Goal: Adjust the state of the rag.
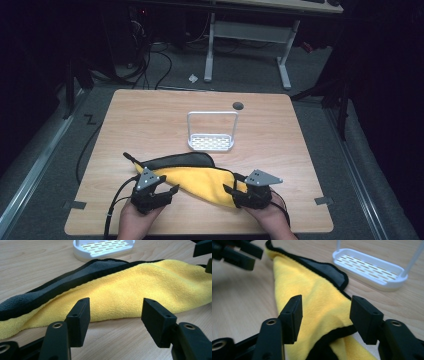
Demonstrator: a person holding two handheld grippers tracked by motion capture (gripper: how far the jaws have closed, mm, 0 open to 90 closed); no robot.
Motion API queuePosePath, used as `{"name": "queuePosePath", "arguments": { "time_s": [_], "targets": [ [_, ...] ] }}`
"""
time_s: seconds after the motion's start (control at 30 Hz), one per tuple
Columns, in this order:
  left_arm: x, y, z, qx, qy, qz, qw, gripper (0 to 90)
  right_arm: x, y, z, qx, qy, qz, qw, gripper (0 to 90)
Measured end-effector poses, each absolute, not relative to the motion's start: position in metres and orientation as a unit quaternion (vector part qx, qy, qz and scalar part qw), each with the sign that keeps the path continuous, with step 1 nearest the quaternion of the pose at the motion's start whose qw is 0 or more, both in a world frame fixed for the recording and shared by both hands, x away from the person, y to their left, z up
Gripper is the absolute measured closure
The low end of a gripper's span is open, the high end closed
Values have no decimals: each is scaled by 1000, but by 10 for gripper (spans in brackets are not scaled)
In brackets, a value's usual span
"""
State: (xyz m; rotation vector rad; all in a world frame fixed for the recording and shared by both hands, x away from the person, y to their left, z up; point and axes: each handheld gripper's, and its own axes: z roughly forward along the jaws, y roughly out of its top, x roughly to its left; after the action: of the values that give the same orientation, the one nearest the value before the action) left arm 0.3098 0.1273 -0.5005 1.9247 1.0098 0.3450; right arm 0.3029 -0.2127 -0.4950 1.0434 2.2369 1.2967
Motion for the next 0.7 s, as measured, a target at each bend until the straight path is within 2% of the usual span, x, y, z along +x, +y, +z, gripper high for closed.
{"name": "queuePosePath", "arguments": {
  "time_s": [0.1, 0.17, 0.23, 0.3, 0.4, 0.47, 0.57, 0.7],
  "targets": [
    [311, 129, -501, 779, 411, 138, 453, 405, 307, -212, -504, 390, 795, 435, 163, 386],
    [311, 129, -502, 779, 412, 137, 452, 405, 309, -211, -512, 396, 803, 420, 150, 418],
    [311, 129, -502, 781, 412, 136, 450, 405, 310, -213, -515, 404, 805, 415, 131, 572],
    [311, 129, -502, 780, 412, 135, 452, 405, 305, -215, -509, 389, 800, 428, 158, 726],
    [311, 130, -501, 778, 412, 133, 455, 406, 289, -210, -487, 344, 795, 452, 212, 732],
    [311, 129, -500, 776, 412, 131, 459, 407, 286, -209, -484, 332, 795, 459, 218, 722],
    [311, 129, -499, 773, 412, 124, 466, 422, 277, -202, -482, 301, 804, 470, 208, 721],
    [315, 117, -495, 764, 407, 78, 494, 430, 272, -188, -492, 272, 829, 450, 191, 723]
  ]
}}
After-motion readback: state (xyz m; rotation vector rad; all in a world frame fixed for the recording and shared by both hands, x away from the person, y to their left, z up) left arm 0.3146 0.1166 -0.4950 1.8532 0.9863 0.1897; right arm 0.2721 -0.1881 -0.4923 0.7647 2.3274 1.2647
